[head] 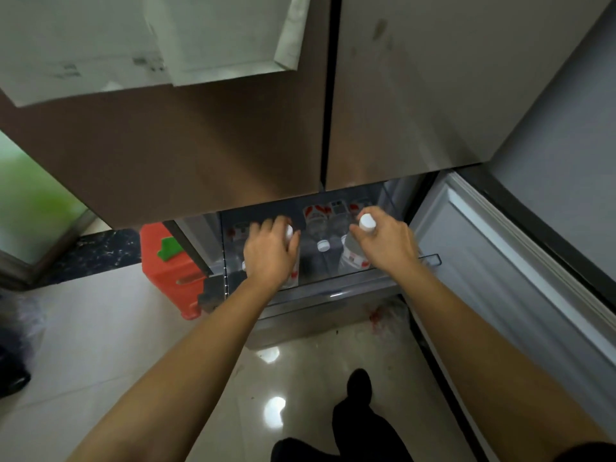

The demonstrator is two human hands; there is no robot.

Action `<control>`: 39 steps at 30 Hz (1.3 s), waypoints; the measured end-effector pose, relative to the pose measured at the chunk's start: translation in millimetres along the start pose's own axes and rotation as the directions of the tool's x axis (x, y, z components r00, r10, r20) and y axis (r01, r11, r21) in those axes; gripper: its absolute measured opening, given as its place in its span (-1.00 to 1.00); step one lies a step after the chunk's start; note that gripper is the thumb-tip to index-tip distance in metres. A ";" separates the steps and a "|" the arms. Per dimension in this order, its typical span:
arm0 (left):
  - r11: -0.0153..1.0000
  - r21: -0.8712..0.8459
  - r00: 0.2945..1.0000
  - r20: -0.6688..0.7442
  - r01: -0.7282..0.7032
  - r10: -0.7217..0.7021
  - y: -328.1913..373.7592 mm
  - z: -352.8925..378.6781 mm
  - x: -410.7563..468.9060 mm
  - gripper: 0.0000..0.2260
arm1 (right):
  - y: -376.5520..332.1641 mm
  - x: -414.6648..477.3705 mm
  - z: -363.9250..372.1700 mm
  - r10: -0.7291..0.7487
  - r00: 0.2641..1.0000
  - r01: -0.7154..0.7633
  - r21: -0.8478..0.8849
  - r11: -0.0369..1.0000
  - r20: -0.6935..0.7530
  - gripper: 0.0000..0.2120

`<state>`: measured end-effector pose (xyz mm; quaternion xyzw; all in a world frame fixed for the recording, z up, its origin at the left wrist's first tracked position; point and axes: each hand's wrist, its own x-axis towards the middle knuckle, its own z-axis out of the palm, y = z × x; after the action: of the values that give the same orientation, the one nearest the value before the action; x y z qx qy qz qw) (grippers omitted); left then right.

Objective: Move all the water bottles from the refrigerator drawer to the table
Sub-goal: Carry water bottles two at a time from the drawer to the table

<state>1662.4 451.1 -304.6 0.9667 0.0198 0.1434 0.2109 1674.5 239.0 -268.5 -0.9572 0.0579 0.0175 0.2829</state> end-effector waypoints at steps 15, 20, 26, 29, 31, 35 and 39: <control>0.932 -0.102 0.907 0.285 0.348 -0.308 -7.8 4.9 -42.6 -0.31 | 13.7 -1.3 51.3 0.031 0.994 -0.017 -0.126 0.992 0.106 -0.24; 0.863 -0.211 0.876 0.270 0.459 -0.400 -13.6 4.3 -47.5 -0.34 | 20.4 -1.7 61.1 -0.008 0.993 -0.001 0.080 0.997 0.117 -0.31; 0.781 -0.420 0.887 0.224 0.463 -0.405 -20.7 -13.5 -52.0 -0.47 | 10.8 -14.7 53.0 0.022 0.997 -0.041 0.254 0.966 0.075 -0.26; 0.748 -0.549 0.923 0.139 0.372 -0.358 -20.2 -36.9 -49.9 -0.47 | -5.7 -20.8 46.0 -0.017 0.999 -0.001 0.344 0.939 0.047 -0.24; 0.774 -0.573 0.952 0.042 0.271 -0.302 -18.3 -56.1 -48.8 -0.41 | -22.0 -27.0 40.3 -0.086 0.996 0.063 0.406 0.912 0.038 -0.23; 0.777 -0.617 0.971 -0.087 0.124 -0.224 -17.9 -90.0 -51.0 -0.35 | -60.5 -47.1 29.5 -0.302 0.953 0.268 0.444 0.855 0.007 -0.23; 0.739 -0.665 0.964 -0.112 0.108 -0.243 -18.0 -124.8 -65.9 -0.38 | -90.0 -68.3 25.3 -0.455 0.890 0.396 0.462 0.794 0.020 -0.19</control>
<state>1564.0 511.2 -221.1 0.8073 0.0801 0.2128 0.5445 1617.5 334.6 -236.6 -0.8517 -0.1752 0.0021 0.4939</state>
